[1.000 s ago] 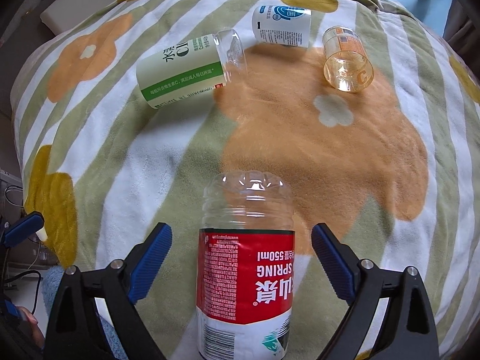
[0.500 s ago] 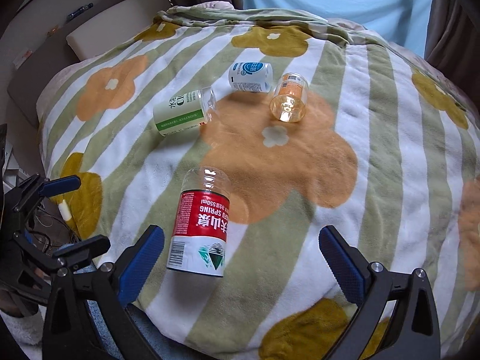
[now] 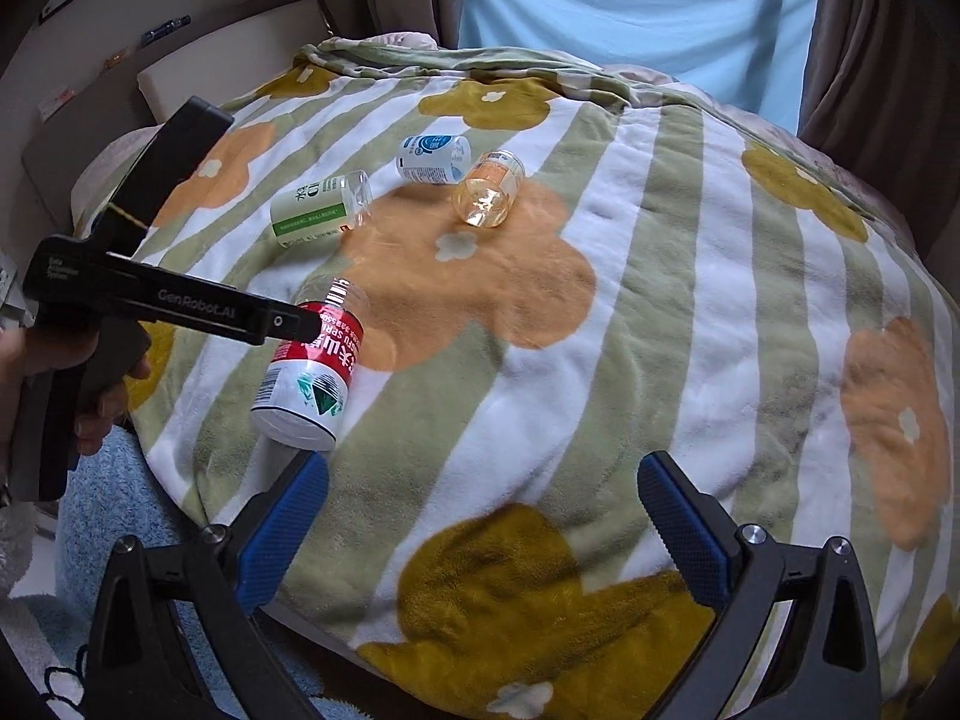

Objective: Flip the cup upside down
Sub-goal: 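Move the left tool to the lying bottle and close on its body, then rotate the bottle cap-up with the left tool and lower it onto the bed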

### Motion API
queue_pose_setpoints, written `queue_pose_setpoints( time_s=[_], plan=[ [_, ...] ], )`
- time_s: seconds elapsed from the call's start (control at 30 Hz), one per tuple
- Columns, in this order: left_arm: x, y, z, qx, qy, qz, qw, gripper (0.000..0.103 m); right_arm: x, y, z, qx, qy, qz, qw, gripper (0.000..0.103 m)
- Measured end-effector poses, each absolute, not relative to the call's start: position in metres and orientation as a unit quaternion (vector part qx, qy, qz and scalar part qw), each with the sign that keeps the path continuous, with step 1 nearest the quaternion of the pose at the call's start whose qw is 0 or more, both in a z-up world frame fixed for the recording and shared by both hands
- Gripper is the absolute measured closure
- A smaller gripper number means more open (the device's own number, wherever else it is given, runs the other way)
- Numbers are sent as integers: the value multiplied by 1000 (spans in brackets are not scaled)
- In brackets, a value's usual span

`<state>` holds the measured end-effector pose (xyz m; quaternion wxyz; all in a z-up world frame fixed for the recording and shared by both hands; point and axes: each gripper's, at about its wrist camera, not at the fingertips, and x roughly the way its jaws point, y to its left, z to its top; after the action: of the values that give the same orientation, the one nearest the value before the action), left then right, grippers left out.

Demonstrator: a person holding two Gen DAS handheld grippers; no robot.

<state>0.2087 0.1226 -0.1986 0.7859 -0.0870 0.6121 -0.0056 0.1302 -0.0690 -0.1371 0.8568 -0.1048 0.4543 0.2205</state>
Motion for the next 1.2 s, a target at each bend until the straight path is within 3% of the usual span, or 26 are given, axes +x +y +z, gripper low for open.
queue_pose_setpoints(
  time_s=[0.13,0.3,0.5,0.6,0.73,1.03,1.2],
  plan=[
    [232,122,-224,-105,640,34,760,2,126,-73,-144,-125,436,213,866,0],
    [252,123,-247,-117,675,47,727,12,127,-74,-147,-119,431,228,865,0],
    [254,127,-263,-128,694,40,707,37,134,-76,-153,-111,429,235,865,0],
    [256,131,-262,-130,690,35,712,39,137,-77,-156,-100,431,239,864,0],
    [262,133,-243,-124,645,31,753,39,137,-77,-156,-91,432,240,864,0],
    [262,135,-190,-122,436,25,891,39,123,-78,-155,-21,420,234,877,0],
    [258,121,-188,-71,365,30,928,39,109,-73,-158,6,410,218,886,0]
  ],
)
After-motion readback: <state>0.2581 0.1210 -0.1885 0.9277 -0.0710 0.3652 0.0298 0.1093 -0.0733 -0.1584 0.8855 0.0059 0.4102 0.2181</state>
